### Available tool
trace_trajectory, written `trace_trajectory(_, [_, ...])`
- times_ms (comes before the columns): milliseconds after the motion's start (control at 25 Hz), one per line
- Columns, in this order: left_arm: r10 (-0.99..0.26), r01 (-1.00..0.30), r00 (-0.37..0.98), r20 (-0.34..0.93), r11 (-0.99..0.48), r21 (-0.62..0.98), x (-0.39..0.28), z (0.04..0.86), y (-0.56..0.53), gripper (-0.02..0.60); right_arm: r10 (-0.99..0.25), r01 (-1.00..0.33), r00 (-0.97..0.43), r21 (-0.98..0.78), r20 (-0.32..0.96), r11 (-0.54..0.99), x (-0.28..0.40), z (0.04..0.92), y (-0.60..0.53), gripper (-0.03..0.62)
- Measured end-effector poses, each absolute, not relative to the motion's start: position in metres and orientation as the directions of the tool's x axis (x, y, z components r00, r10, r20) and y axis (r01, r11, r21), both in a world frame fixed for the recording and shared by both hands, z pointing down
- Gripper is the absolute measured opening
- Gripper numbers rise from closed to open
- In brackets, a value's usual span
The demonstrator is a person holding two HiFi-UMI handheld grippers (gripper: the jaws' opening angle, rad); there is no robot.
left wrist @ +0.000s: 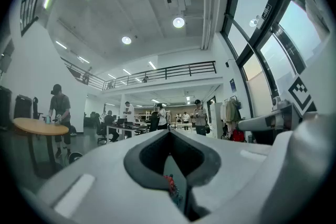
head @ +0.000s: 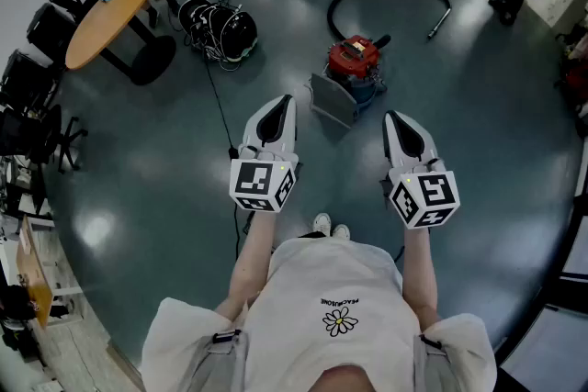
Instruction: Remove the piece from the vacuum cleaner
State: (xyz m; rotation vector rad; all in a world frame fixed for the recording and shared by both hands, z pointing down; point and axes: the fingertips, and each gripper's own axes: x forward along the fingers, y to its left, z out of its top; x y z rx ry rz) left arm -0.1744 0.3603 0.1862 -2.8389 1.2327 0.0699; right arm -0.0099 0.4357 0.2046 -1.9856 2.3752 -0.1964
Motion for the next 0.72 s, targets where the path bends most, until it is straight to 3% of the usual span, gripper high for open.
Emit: trace_trajectory(720, [-0.731, -0.732, 0.679, -0.067, -0.681, 0.0, -0.189, 0.191, 0.348, 0.001, -0.981, -0.979, -0.185, -0.102, 0.056, 0.179, -0.019, 0.206, 0.425, 0.025])
